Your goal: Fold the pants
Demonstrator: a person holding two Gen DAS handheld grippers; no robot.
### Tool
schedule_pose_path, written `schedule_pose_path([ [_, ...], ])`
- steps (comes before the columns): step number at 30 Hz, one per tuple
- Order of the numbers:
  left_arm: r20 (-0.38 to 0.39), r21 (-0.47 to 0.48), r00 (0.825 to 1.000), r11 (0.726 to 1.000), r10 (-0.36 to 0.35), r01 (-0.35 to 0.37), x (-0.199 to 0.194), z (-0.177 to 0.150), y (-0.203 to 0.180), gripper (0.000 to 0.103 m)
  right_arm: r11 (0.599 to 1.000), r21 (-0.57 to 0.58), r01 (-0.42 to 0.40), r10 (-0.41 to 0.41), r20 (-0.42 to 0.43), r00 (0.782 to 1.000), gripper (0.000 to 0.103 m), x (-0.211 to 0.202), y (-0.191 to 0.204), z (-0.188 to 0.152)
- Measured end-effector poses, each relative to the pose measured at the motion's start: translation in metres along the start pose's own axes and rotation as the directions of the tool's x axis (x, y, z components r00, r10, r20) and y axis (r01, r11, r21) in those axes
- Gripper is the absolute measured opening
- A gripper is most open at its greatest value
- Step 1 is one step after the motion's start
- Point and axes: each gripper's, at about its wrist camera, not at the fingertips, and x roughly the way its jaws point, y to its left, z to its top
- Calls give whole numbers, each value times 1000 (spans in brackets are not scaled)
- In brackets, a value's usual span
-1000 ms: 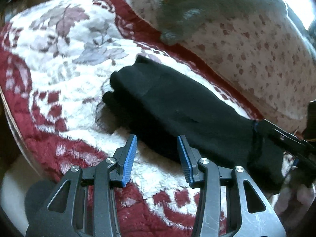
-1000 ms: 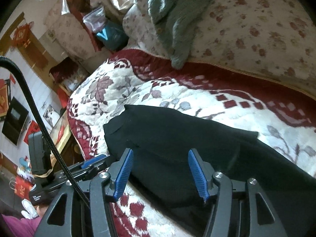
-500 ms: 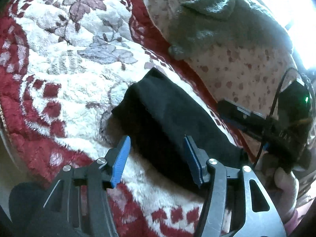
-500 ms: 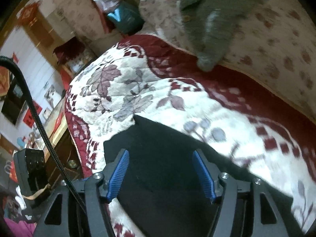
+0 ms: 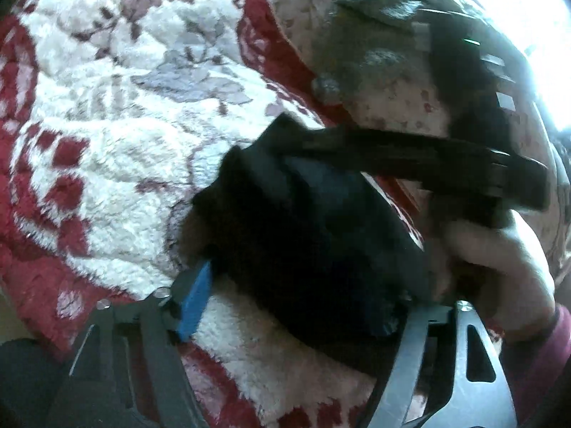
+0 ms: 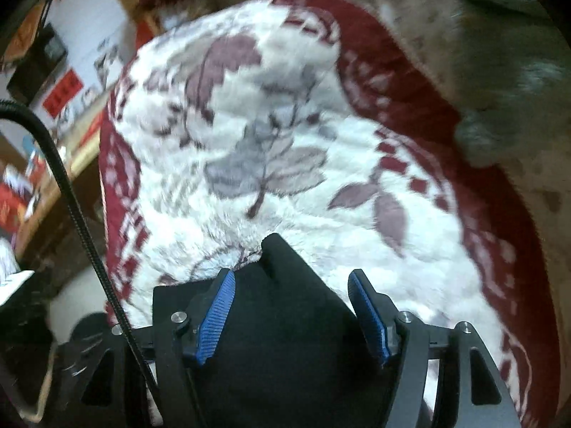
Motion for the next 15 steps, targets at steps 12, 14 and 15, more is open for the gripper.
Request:
schedule_pose_path([
  [12, 35, -5, 994, 994, -105, 105, -7, 8, 5, 19, 988, 92, -126, 108, 181, 978, 12, -32, -12, -14],
  [14, 64, 33, 992, 994, -107, 105, -20, 6, -7, 18, 983, 106, -148, 120, 231, 965, 12, -51, -10, -18],
  [15, 79, 53, 991, 993, -113, 109, -27, 5, -14, 18, 979, 118, -168, 131, 266, 955, 12, -66, -10, -22],
])
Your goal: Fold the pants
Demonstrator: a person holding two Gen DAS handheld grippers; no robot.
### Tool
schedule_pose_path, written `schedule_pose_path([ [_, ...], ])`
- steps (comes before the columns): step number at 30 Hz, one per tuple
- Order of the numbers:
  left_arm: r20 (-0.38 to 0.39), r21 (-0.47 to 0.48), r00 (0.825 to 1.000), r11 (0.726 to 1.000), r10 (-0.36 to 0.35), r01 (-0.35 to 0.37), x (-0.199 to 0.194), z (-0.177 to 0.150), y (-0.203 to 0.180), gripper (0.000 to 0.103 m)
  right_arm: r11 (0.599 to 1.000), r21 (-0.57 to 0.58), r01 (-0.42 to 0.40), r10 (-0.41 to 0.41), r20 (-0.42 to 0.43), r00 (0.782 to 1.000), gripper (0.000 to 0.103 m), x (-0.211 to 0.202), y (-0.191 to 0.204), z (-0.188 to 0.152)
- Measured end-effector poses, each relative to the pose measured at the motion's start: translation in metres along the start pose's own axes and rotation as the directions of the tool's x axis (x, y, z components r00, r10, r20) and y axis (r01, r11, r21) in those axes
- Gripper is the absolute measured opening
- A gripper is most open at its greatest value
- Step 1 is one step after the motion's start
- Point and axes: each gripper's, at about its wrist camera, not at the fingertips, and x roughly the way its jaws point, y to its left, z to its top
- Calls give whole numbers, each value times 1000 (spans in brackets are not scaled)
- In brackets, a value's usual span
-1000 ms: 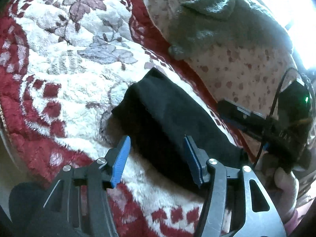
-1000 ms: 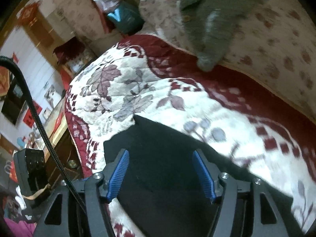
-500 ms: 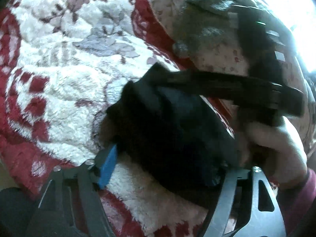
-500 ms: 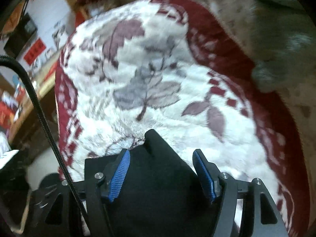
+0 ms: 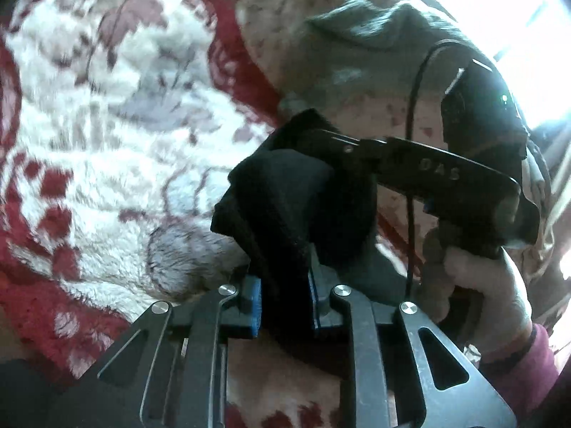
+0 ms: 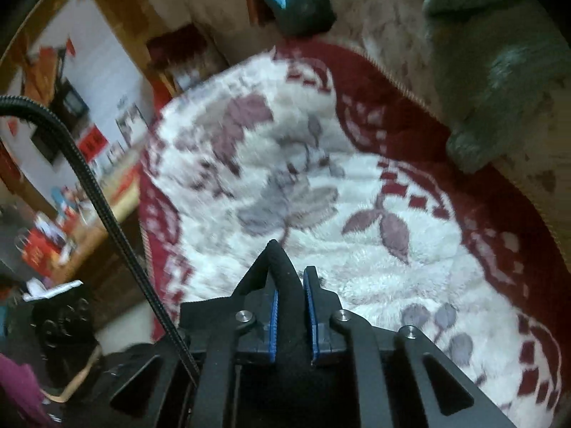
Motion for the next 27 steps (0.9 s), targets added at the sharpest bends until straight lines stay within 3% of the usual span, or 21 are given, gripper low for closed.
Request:
schedule_pose_path([
  [6, 49, 129, 997, 990, -58, 51, -32, -1, -61, 18, 998, 48, -32, 25, 153, 988, 12, -77, 3, -11],
  [11, 52, 261, 991, 960, -120, 102, -44, -12, -119, 18, 993, 109, -39, 4, 304, 953, 12, -161, -8, -41],
  [18, -37, 427, 979, 882, -200, 197, -38, -56, -203, 18, 969, 241, -49, -62, 430, 901, 12, -249, -43, -107],
  [27, -191, 552, 965, 794, -178, 255, 11, -134, -271, 18, 898, 438, -45, -190, 478, 858, 12, -303, -97, -214],
])
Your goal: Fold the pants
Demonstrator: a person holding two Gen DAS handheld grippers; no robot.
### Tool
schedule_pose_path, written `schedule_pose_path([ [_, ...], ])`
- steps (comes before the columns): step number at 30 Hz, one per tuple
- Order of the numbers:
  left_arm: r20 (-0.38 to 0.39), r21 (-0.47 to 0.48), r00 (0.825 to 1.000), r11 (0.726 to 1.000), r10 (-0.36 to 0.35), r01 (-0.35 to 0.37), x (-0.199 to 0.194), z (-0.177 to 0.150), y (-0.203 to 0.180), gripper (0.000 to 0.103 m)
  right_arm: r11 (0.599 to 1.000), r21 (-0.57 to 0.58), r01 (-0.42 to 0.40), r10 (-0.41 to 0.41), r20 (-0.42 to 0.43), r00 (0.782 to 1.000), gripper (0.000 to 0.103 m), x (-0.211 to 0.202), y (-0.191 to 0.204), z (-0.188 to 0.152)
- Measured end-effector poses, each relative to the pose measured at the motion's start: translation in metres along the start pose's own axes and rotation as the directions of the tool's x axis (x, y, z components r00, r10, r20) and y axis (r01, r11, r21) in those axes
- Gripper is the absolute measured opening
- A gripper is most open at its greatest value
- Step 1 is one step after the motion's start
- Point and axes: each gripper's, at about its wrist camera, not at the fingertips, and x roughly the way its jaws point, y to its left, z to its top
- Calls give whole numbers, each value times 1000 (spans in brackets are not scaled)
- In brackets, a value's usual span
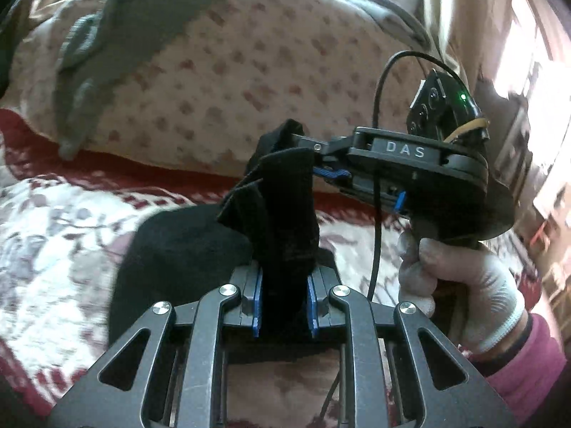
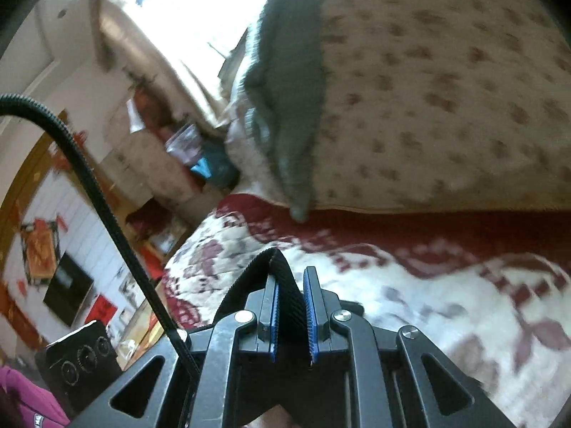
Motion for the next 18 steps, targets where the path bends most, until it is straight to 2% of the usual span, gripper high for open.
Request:
schedule_pose_path([
  [6, -109, 4, 994, 1000, -15, 15, 51, -20, -17, 20, 983, 156, 95, -97, 5, 995, 15, -23, -69, -30],
  [7, -117, 0, 993, 1000, -27, 27, 53, -23, -17, 22, 972, 203, 115, -119, 9, 993, 24, -27, -81, -35],
  [8, -116, -5, 992, 999, -51, 51, 52, -24, -16, 28, 962, 237, 135, -142, 12, 990, 40, -30, -89, -39],
  [9, -115, -9, 990, 997, -81, 81, 49, -23, -16, 40, 947, 276, 163, -173, 13, 985, 48, -37, -96, -44],
  [10, -125, -18, 984, 992, -126, 125, 46, -22, -16, 46, 939, 297, 174, -186, 14, 982, 53, -41, -100, -46],
  [11, -135, -30, 976, 986, -169, 167, 42, -21, -16, 52, 933, 315, 173, -189, 19, 982, 53, -46, -102, -48],
  [13, -132, -36, 970, 979, -202, 199, 33, -20, -17, 52, 930, 332, 155, -179, 43, 983, 53, -60, -104, -53],
  [18, -131, -48, 975, 983, -181, 176, 13, -18, -1, 52, 929, 345, 134, -171, 79, 982, 53, -86, -95, -58],
])
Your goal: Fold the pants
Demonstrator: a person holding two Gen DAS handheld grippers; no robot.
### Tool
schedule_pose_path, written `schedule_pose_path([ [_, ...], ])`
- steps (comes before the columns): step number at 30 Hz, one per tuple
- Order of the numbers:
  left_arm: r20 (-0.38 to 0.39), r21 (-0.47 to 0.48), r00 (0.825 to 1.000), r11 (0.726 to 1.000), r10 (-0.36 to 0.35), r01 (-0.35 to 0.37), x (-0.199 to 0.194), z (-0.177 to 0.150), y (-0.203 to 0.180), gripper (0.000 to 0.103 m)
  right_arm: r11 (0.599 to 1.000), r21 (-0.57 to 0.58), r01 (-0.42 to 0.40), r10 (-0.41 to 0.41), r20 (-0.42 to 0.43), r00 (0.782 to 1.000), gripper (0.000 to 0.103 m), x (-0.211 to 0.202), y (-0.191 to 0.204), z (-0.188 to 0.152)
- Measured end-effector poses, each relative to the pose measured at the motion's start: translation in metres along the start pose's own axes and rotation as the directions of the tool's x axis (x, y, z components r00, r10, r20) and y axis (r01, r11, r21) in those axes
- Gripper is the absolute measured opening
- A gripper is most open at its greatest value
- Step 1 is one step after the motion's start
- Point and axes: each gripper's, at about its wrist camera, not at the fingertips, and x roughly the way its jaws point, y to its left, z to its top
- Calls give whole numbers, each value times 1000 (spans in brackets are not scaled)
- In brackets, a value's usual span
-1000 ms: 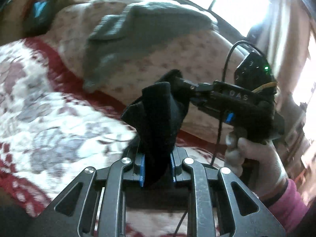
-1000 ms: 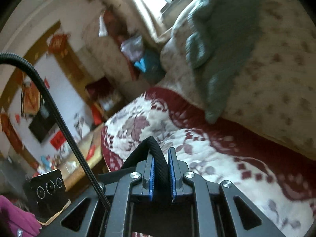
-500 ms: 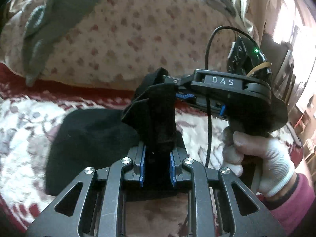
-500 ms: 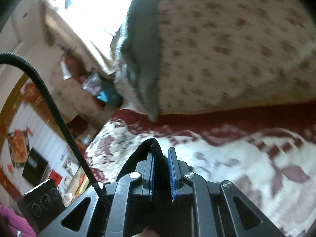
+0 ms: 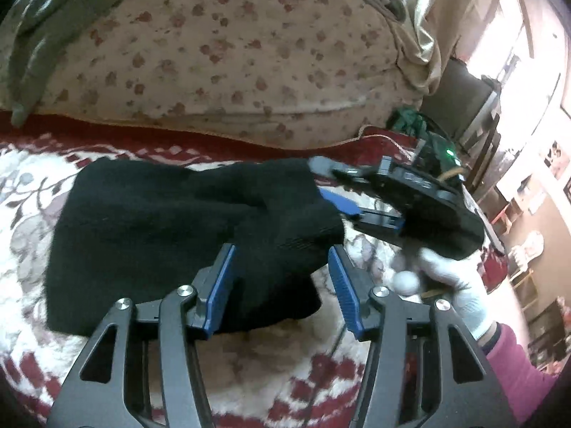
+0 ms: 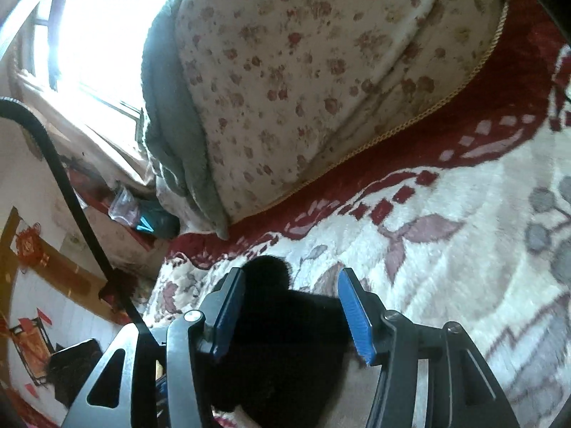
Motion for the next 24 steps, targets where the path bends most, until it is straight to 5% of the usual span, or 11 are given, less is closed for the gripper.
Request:
schedule_pose_path([
  [4, 37, -7, 998, 998, 60, -60, -17, 0, 14, 52, 999, 6, -41, 41, 2, 999, 56, -12, 8, -9],
  [8, 74, -10, 988, 991, 133, -132, -27, 1, 30, 52, 999, -27, -36, 35, -42, 999, 74, -5, 22, -21],
  [10, 81, -29, 983, 987, 163, -161, -28, 2, 38, 52, 999, -42, -21, 17, -97, 995, 74, 7, 28, -31],
  [12, 75, -54, 981, 983, 179, -175, -27, 2, 46, 52, 999, -49, 0, -8, -161, 987, 65, 21, 31, -40],
  [14, 54, -83, 979, 978, 198, -193, -24, 1, 54, 52, 998, -57, -15, 5, -167, 986, 28, 27, 32, -49],
  [17, 51, -91, 977, 975, 206, -201, -28, -1, 57, 52, 990, -135, -35, 14, -150, 989, 19, 25, 46, -55],
  [24, 73, -70, 971, 973, 226, -221, -31, 1, 52, 52, 984, -150, -96, 74, -148, 986, 18, 7, 60, -64],
])
